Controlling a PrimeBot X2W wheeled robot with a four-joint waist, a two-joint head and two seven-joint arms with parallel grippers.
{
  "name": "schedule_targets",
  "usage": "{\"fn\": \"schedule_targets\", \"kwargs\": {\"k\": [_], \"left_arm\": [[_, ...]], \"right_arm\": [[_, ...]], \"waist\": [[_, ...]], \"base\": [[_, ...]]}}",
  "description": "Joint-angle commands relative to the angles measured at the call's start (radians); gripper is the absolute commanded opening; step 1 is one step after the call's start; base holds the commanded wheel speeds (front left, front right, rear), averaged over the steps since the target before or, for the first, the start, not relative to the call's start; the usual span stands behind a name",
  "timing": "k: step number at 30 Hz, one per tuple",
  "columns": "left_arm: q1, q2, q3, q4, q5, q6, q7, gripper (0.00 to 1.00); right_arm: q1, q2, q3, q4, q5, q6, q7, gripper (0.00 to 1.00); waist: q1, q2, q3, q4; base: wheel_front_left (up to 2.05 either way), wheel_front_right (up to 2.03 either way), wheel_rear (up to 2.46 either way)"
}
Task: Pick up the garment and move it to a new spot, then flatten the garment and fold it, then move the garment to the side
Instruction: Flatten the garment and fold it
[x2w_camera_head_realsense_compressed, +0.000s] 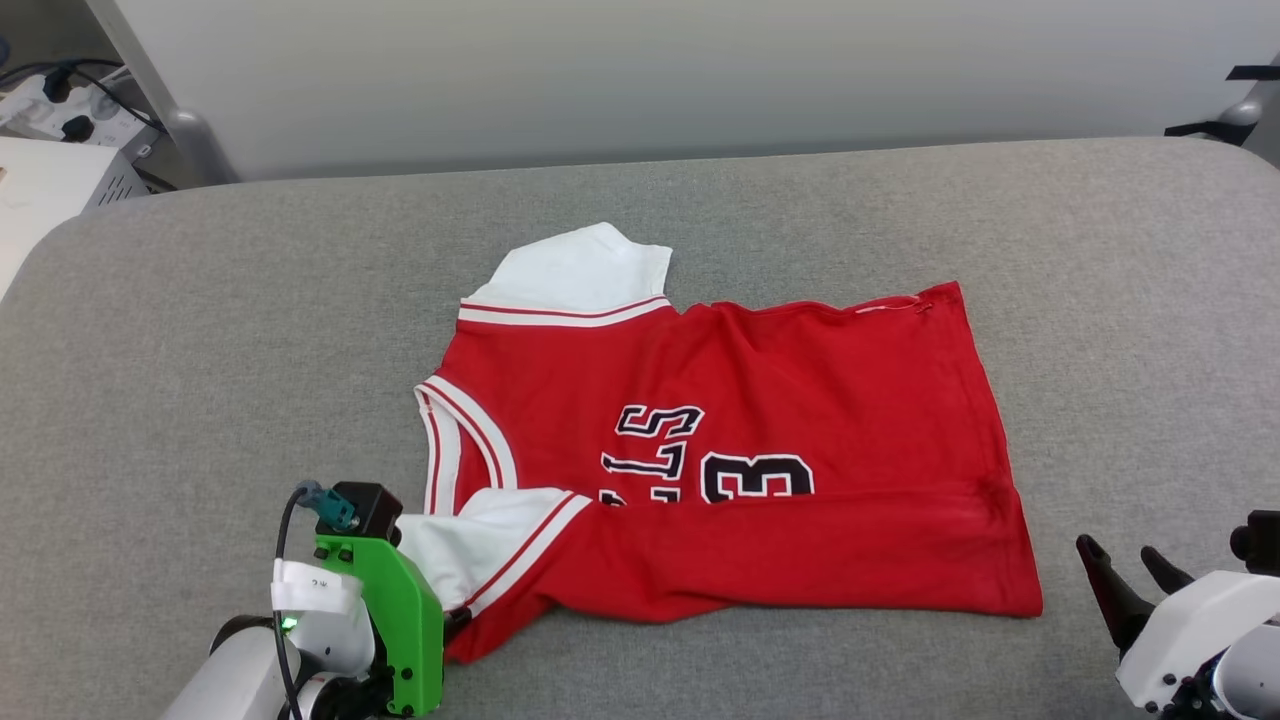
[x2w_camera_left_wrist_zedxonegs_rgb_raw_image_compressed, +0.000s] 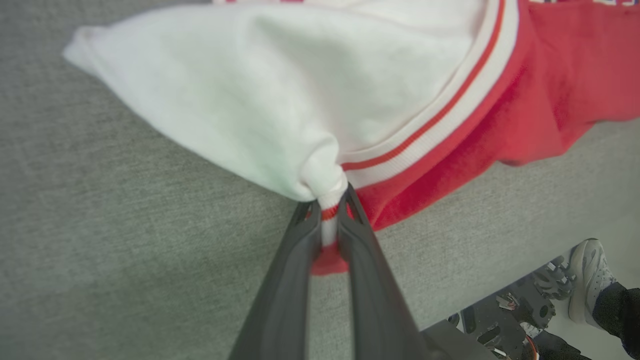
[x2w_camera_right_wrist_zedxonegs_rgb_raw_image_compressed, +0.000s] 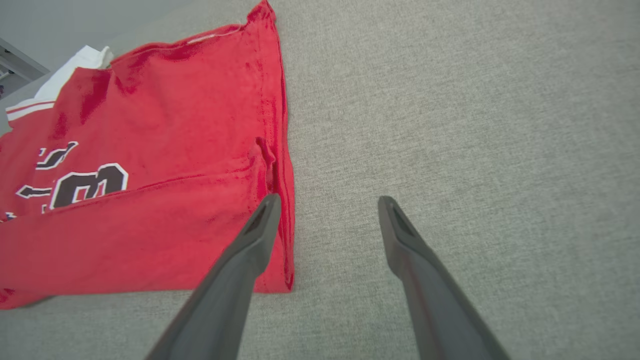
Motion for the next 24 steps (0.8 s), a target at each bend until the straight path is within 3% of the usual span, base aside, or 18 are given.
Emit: {"fn": "schedule_targets", "kwargs": {"k": [1, 6, 13, 23, 24], "left_arm": [[0.016, 0.006, 0.002, -0.02, 0.006, 0.008, -0.005, 0.0], [0.034, 0.042, 0.023, -0.124, 0.015, 0.036, -0.008, 0.0], [0.05, 0.061, 0.041, -0.23, 0.004, 0.059, 0.001, 0.0], [0.042, 0.058, 0.037, -0.258, 0.0, 0.064, 0.002, 0.0], [0.042, 0.058, 0.037, -0.255, 0.0, 0.062, 0.0, 0.0]], "right_arm": [[-0.007, -0.013, 0.0, 0.008, 0.015, -0.001, 0.037, 1.0], [-0.029, -0.05, 0.041, 0.007, 0.049, -0.001, 0.178, 1.0], [-0.081, -0.078, 0.103, 0.001, 0.061, -0.001, 0.27, 1.0], [-0.158, -0.064, 0.209, 0.174, 0.122, -0.001, 0.344, 1.0], [-0.158, -0.064, 0.216, 0.196, 0.126, -0.001, 0.358, 0.92]], "waist": [[0.0, 0.0, -0.005, 0.007], [0.0, 0.0, 0.002, 0.02], [0.0, 0.0, 0.035, 0.041], [0.0, 0.0, 0.083, 0.062], [0.0, 0.0, 0.085, 0.064]], "base": [[0.0, 0.0, 0.0], [0.0, 0.0, 0.0], [0.0, 0.0, 0.0], [0.0, 0.0, 0.0], [0.0, 0.0, 0.0]]}}
